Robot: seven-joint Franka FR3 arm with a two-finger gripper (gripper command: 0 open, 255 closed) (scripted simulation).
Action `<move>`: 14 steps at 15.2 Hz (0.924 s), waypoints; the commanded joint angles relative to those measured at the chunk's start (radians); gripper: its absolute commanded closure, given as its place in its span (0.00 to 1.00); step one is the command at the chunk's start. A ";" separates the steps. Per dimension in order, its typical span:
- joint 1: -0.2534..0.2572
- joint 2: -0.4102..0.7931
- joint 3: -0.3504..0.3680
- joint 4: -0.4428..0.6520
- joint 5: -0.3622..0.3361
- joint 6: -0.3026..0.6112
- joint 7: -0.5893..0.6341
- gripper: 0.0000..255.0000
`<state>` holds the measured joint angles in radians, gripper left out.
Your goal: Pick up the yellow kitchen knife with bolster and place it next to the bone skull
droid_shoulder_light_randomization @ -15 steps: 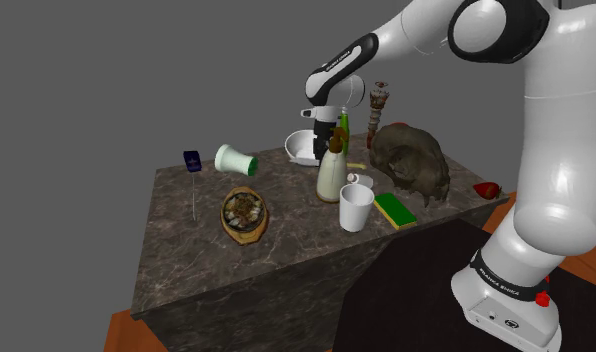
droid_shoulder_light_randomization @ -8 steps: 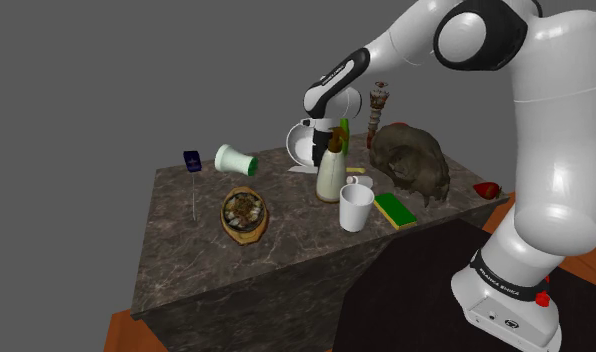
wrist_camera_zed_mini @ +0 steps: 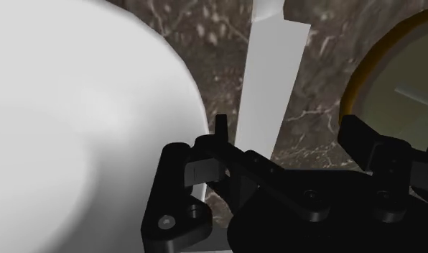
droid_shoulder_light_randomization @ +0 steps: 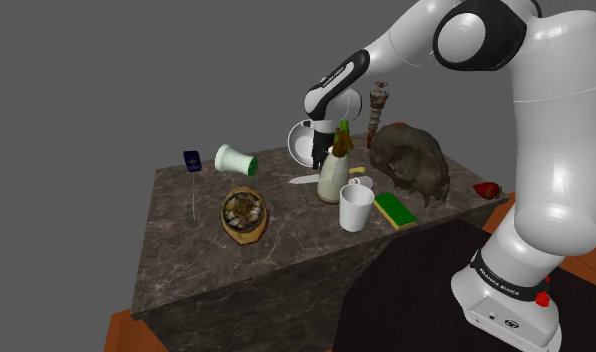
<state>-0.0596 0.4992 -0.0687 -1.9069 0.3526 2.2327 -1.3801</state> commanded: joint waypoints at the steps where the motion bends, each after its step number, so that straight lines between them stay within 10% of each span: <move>1: 0.000 0.000 0.000 0.000 0.000 0.000 0.000 0.00; 14: -0.010 -0.062 -0.017 0.041 -0.027 -0.104 0.016 0.00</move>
<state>-0.0697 0.4369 -0.0859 -1.8665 0.3262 2.1288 -1.3637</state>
